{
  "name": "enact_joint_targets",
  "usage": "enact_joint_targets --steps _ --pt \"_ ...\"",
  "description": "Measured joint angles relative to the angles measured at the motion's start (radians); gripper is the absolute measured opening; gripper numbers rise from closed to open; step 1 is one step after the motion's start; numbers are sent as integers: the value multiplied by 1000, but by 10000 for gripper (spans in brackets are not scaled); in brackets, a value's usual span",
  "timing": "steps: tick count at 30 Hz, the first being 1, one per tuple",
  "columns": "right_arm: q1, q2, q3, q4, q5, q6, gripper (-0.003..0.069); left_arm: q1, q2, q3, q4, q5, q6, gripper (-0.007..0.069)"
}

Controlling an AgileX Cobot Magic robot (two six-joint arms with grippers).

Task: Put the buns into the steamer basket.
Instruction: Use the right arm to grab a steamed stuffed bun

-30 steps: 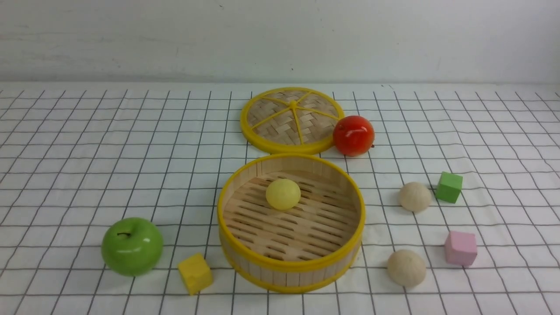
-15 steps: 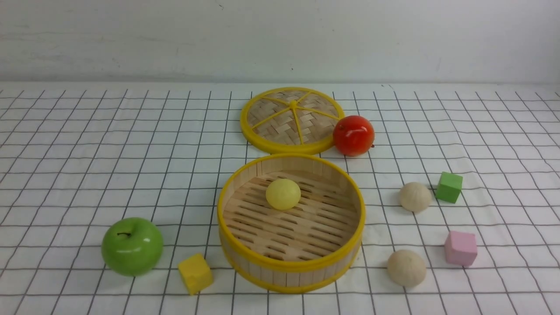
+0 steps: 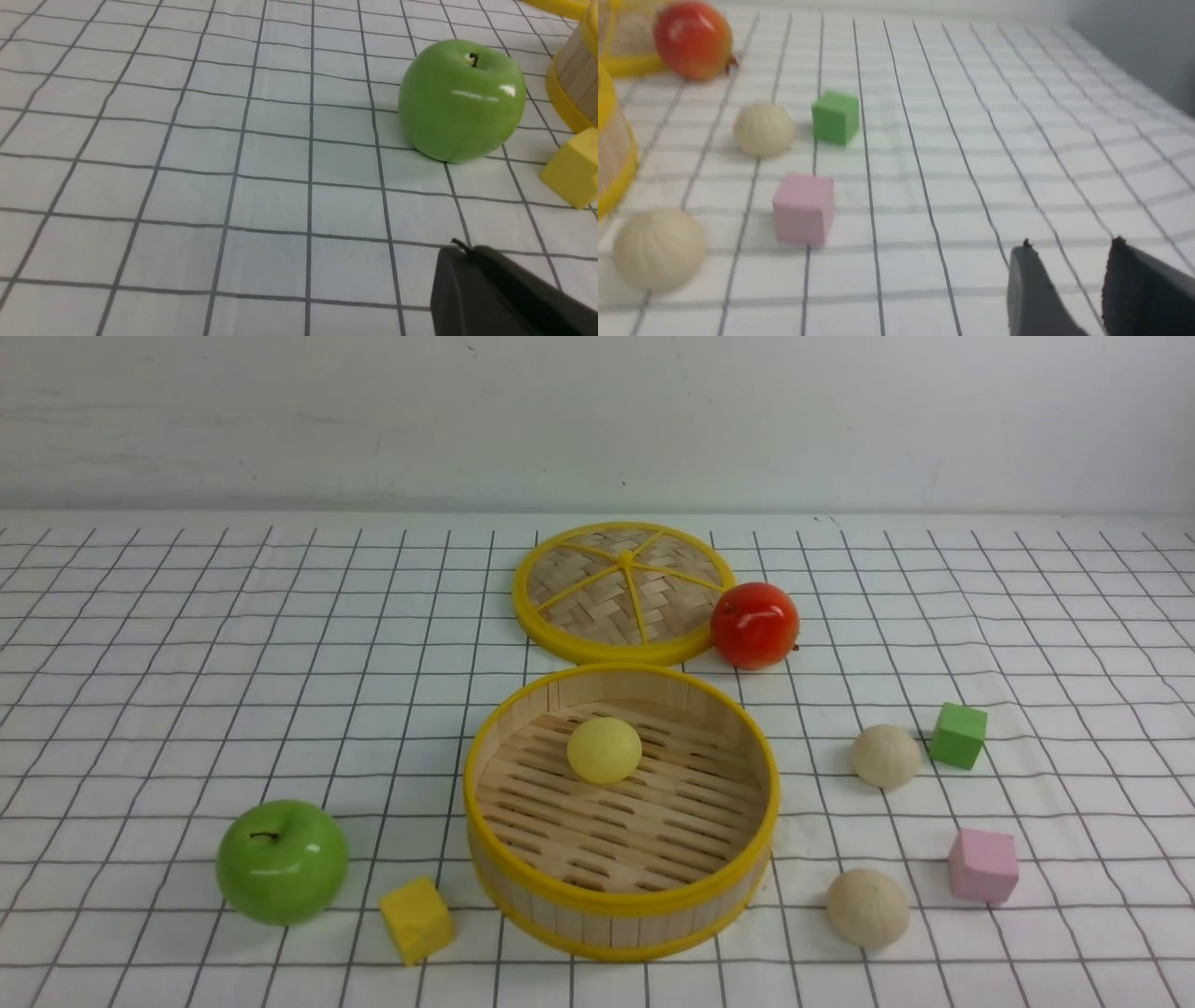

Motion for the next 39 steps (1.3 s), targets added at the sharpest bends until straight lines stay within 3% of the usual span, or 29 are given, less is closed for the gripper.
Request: enact_joint_targets --steps 2,5,9,12,16,18,25,28,31,33,39 --pt "0 0 0 0 -62 0 239 0 0 0 0 0 0 -2" --pt "0 0 0 -3 -307 0 239 0 0 0 0 0 0 0" --pt "0 0 0 -4 -516 4 239 0 0 0 0 0 0 4" --pt "0 0 -3 9 -580 101 239 0 0 0 0 0 0 6" --pt "0 3 -116 61 -464 339 239 0 0 0 0 0 0 11" --pt "0 30 -217 70 -378 391 241 0 0 0 0 0 0 15" --pt "0 269 -583 40 -126 416 241 0 0 0 0 0 0 20" --pt "0 522 -738 -90 -13 413 241 0 0 0 0 0 0 21" --pt "0 667 -739 -211 -18 408 241 0 0 0 0 0 0 21" --pt "8 785 -717 -266 -113 408 241 0 0 0 0 0 0 21" --pt "110 1019 -695 -288 -227 455 241 0 0 0 0 0 0 22"
